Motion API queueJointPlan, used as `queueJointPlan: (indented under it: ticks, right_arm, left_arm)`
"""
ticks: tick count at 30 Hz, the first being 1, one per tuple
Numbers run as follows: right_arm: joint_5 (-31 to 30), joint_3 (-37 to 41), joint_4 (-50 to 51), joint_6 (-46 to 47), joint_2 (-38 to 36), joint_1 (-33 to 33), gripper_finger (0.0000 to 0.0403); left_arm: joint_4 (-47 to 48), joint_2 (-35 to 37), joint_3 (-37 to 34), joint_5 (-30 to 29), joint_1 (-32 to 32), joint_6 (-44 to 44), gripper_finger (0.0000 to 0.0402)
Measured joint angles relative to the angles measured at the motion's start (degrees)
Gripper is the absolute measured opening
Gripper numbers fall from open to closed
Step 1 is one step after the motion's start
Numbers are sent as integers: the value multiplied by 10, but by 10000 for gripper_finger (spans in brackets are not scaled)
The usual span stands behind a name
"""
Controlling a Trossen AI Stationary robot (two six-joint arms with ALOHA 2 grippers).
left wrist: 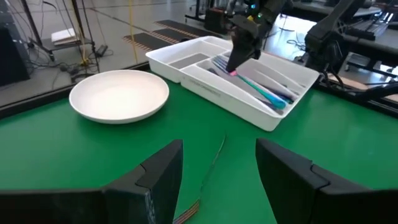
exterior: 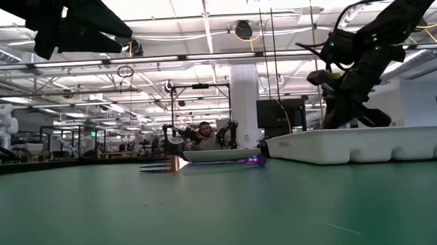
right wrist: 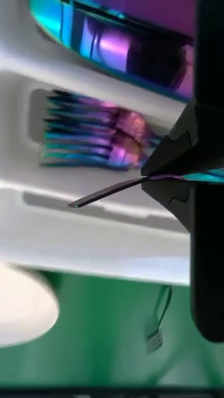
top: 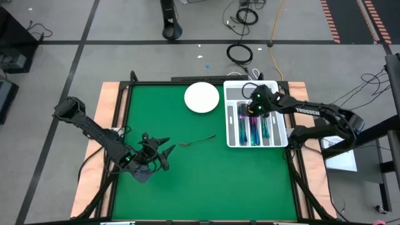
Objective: Sort silverware
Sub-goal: Put the iridescent fork into the white silverware tray
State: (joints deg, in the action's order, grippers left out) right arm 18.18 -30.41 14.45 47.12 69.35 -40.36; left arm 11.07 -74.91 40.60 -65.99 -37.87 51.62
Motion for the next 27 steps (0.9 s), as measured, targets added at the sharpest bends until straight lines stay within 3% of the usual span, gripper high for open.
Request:
queueJointPlan:
  ticks: [15, 27]
  right_arm:
    - [-34, 0, 1, 2, 18, -1, 5]
    - [-34, -1, 2, -18, 18, -1, 73]
  left_arm:
    - [-2, 0, 0, 1, 1, -11, 203]
    - [-2, 0, 0, 1, 1, -10, 203]
